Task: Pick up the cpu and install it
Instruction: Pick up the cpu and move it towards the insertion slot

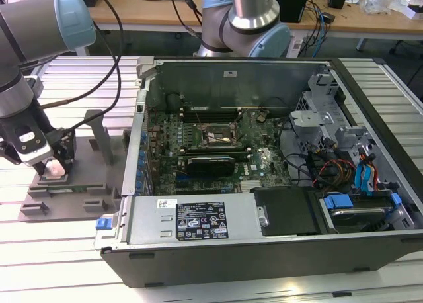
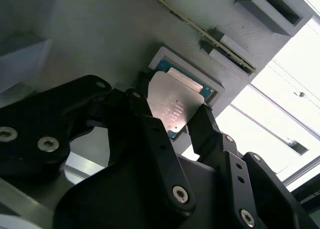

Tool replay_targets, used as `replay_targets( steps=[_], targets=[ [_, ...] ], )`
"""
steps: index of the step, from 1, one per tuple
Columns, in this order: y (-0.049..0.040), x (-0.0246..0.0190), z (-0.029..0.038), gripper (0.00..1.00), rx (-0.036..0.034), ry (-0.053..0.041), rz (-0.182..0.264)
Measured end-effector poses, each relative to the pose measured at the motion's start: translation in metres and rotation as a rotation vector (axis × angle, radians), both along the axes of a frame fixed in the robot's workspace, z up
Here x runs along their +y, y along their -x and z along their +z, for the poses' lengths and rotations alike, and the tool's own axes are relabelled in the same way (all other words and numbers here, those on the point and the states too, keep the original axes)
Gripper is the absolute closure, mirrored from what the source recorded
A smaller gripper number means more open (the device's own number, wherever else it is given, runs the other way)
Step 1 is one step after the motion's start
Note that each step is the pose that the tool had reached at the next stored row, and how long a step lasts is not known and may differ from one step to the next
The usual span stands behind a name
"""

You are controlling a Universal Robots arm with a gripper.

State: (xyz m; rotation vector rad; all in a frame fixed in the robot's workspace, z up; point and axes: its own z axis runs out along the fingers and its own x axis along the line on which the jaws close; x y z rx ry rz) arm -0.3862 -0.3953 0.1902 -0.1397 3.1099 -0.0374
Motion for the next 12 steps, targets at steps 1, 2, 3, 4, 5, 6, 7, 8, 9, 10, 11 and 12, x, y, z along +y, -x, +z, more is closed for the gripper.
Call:
replay_targets(
  steps=[1,2,3,4,5,6,7,8,9,10,11,12],
  targets=[
    [0.0,0.0,0.0,0.45,-0.0002,0.0,0.0],
    [0.0,0.0,-0.0001,0.45,-0.0003,0.0,0.0],
    [0.0,0.0,-0.0001,0.45,-0.0003,-0.0001,0.0],
    [0.0,0.0,-0.0002,0.45,-0.0004,-0.0001,0.0],
    [-0.0001,0.0,-0.0002,0.45,-0.0004,-0.0001,0.0],
    [-0.0001,0.0,-0.0002,0.45,-0.0003,-0.0001,0.0],
    [-0.0001,0.0,-0.0002,0.45,-0.0004,-0.0001,0.0],
    [-0.0001,0.0,-0.0002,0.45,-0.0004,-0.0001,0.0],
    [-0.0001,0.0,-0.0002,0.45,-0.0003,0.0001,0.0],
    [-0.0001,0.0,0.0002,0.45,-0.0006,0.0012,0.0],
    [-0.0002,0.0,0.0035,0.45,-0.001,0.0012,0.0],
    [-0.0002,0.0,0.0064,0.45,-0.0008,0.0014,0.0]
  ],
)
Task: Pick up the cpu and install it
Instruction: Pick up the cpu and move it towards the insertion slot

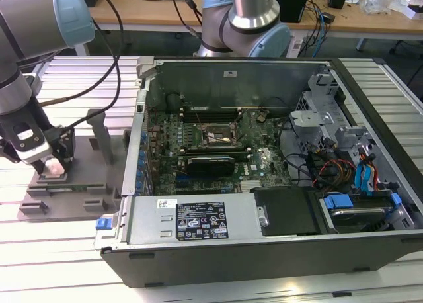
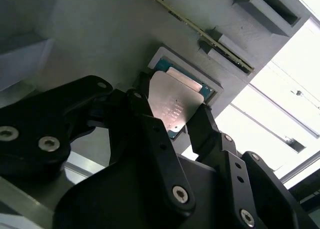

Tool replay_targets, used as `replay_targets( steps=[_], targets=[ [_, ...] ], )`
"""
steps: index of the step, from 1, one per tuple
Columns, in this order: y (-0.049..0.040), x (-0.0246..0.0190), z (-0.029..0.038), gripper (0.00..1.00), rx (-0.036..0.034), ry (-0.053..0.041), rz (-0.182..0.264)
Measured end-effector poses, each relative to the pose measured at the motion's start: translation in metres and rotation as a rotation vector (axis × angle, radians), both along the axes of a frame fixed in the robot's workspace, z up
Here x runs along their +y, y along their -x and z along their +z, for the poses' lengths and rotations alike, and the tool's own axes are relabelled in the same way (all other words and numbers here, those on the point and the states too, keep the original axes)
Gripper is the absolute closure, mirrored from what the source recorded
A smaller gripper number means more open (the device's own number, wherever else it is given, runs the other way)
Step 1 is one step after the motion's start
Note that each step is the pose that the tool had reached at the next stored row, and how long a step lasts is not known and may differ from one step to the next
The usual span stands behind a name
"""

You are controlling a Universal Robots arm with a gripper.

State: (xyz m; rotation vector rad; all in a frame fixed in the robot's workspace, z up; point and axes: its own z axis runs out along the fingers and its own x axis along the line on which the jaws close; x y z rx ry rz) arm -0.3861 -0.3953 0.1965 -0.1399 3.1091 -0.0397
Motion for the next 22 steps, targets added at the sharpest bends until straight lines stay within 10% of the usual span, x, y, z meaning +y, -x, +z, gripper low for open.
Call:
replay_targets(
  steps=[22],
  targets=[
    [-0.0001,0.0006,0.0302,0.45,0.0003,0.0008,0.0]
  ],
)
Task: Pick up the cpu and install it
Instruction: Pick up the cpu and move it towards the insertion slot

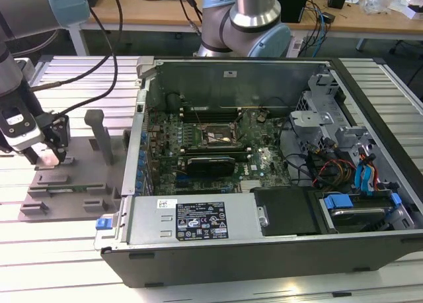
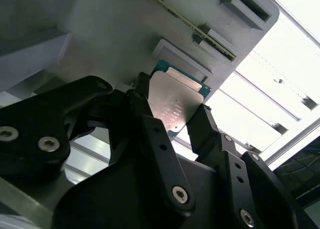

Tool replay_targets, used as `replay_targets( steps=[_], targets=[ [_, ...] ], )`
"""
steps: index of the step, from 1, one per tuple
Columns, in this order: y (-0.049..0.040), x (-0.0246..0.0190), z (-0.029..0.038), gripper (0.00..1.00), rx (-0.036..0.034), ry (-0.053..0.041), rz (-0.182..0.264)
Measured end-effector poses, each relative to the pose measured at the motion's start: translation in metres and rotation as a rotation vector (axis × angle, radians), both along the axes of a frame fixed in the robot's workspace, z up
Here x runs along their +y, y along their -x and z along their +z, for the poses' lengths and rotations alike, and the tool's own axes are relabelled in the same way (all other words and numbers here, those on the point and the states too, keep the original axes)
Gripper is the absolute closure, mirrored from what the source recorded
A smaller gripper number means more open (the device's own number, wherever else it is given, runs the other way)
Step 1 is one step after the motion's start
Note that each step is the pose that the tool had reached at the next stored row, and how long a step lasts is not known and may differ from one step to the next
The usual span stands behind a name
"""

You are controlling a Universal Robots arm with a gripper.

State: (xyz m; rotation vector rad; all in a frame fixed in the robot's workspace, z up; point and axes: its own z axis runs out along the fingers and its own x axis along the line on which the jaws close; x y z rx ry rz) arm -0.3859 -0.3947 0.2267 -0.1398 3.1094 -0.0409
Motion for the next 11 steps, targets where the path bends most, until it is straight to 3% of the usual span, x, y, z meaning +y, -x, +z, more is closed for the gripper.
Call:
replay_targets(
  steps=[11],
  targets=[
    [0.0,0.0,0.0037,0.45,0.0001,0.0002,0.0]
  ],
)
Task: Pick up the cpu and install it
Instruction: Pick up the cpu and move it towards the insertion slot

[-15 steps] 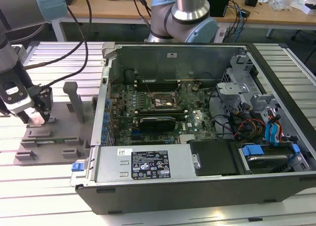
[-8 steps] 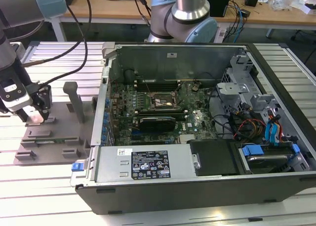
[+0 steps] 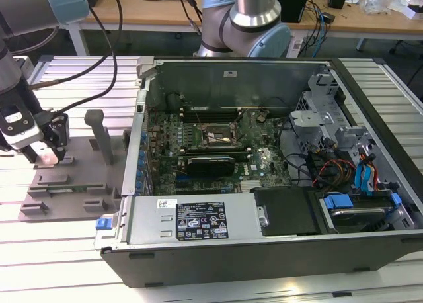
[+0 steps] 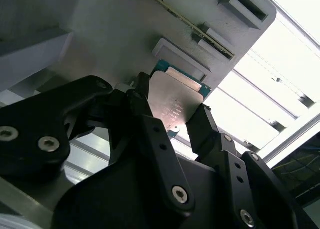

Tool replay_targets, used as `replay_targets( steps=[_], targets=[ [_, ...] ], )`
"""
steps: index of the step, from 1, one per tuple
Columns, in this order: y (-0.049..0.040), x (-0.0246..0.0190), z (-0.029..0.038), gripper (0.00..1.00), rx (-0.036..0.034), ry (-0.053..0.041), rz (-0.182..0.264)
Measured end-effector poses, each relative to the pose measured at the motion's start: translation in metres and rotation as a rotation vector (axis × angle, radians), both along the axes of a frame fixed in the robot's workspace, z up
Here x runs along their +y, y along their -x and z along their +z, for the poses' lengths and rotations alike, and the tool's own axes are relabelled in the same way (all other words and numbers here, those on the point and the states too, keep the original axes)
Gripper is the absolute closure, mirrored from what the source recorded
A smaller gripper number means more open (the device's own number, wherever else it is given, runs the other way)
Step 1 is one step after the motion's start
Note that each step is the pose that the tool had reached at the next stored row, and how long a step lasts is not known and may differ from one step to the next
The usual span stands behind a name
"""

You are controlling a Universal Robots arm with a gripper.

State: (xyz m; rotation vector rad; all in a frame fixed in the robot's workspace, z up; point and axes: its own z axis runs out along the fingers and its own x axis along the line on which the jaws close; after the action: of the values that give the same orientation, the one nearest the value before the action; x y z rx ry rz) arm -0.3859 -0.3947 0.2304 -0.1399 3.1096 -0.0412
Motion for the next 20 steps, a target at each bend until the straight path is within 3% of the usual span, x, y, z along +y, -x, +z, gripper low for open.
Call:
replay_targets(
  steps=[4,7,14,20],
  targets=[
    [0.0,0.0,0.0017,0.45,0.0001,0.0002,0.0],
    [0.0,0.0,0.0082,0.45,-0.0001,0.0001,0.0],
    [0.0,0.0,0.0141,0.45,-0.0001,0.0001,0.0],
    [0.0,0.0,0.0243,0.45,-0.0001,0.0001,0.0]
  ],
)
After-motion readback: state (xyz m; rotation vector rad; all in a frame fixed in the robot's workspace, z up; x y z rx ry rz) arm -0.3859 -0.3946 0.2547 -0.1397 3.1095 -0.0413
